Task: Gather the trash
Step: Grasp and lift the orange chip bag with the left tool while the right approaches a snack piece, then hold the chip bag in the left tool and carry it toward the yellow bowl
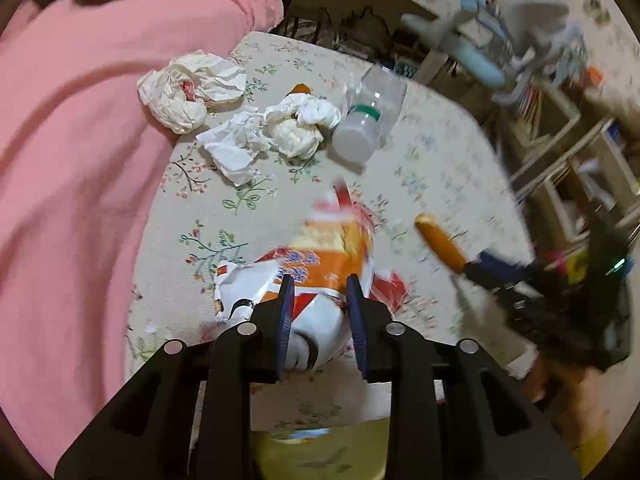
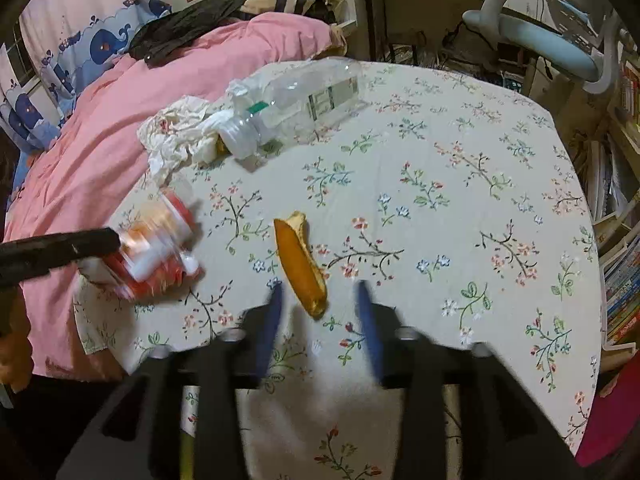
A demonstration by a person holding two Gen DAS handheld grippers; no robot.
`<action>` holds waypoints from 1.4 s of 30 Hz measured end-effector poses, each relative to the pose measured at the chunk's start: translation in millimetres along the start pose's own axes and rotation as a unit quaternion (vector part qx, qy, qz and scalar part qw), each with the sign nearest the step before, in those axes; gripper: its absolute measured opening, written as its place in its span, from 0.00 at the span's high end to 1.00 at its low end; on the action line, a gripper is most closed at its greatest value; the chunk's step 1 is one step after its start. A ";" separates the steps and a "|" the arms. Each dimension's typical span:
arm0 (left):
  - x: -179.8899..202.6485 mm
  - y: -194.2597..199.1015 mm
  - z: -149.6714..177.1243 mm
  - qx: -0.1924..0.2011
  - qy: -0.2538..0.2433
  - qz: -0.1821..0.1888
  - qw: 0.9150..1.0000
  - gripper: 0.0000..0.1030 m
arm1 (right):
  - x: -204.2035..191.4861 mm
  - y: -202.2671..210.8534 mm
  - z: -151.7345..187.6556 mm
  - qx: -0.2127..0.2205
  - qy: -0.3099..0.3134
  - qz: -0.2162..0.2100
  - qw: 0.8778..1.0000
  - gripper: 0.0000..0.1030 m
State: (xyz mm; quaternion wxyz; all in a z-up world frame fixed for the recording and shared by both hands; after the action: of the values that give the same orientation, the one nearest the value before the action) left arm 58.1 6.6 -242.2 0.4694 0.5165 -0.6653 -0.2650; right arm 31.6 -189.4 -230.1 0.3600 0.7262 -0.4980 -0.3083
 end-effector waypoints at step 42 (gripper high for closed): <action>16.7 -4.3 -7.2 -0.005 -0.059 0.009 0.998 0.89 | -12.6 -13.1 -2.0 -0.006 0.014 -0.006 1.000 0.83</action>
State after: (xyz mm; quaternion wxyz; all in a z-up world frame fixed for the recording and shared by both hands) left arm 66.0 -9.5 -237.0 0.4347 0.4916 -0.6948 -0.2943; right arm 35.8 -173.9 -238.7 0.3693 0.7317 -0.4863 -0.3029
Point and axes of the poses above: each gripper's, at about its wrist camera, not at the fingertips, and y roughly against the way its jaws point, x to its right, z to its underside, the point moved 9 cm from there along -y, roughly the way its jaws point, and after that the axes turned 7 degrees about y, right-handed, at the moved point
